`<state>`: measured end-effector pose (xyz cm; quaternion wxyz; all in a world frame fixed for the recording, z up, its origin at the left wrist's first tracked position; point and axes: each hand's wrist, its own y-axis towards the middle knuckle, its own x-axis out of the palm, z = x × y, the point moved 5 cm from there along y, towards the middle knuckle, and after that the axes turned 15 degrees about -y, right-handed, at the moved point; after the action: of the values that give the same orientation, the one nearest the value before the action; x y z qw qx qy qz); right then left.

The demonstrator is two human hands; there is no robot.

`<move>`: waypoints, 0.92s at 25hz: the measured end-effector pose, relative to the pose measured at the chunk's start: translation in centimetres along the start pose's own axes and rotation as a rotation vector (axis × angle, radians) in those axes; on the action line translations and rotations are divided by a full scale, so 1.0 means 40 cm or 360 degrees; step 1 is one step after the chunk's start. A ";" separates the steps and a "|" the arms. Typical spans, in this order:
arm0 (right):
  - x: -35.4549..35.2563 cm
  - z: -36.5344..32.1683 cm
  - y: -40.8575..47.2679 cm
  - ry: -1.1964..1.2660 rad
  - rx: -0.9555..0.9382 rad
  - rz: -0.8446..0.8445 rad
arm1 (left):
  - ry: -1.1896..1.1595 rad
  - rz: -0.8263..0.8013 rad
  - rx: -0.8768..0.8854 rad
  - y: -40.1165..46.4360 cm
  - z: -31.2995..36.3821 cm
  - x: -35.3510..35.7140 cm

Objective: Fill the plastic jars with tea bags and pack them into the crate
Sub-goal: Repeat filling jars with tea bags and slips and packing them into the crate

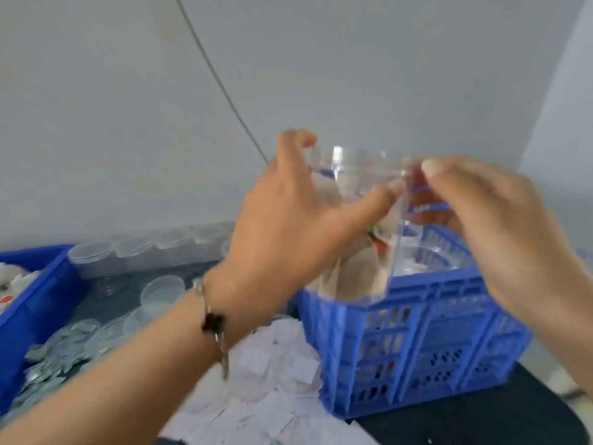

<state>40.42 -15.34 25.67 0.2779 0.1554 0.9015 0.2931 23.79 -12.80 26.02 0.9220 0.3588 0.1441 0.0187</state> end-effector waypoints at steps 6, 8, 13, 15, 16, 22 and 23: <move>-0.235 0.013 0.255 -0.0320 0.0078 0.0418 | 0.0085 -0.0398 0.0113 0.332 0.134 0.228; -0.283 0.067 0.336 -0.0404 0.0241 0.0431 | 0.0100 -0.0580 0.0075 0.413 0.138 0.316; -0.277 0.297 0.441 -0.0580 0.0723 0.0201 | 0.0301 -0.0987 -0.0052 0.498 -0.002 0.556; -0.251 0.395 0.461 -0.0678 0.0830 0.0154 | 0.0493 -0.1081 -0.0024 0.503 -0.083 0.631; -0.233 0.433 0.467 -0.0727 0.0867 0.0135 | 0.0545 -0.1119 -0.0038 0.500 -0.123 0.654; -0.102 0.633 0.475 -0.1000 0.1021 -0.0155 | 0.1038 -0.1260 -0.0149 0.473 -0.311 0.737; -0.088 0.650 0.472 -0.1046 0.1021 -0.0174 | 0.1093 -0.1266 -0.0172 0.472 -0.332 0.744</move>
<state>60.83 9.33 21.19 0.5018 0.2706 0.8176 -0.0808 49.87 14.02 21.80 0.7748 0.2016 0.5617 -0.2087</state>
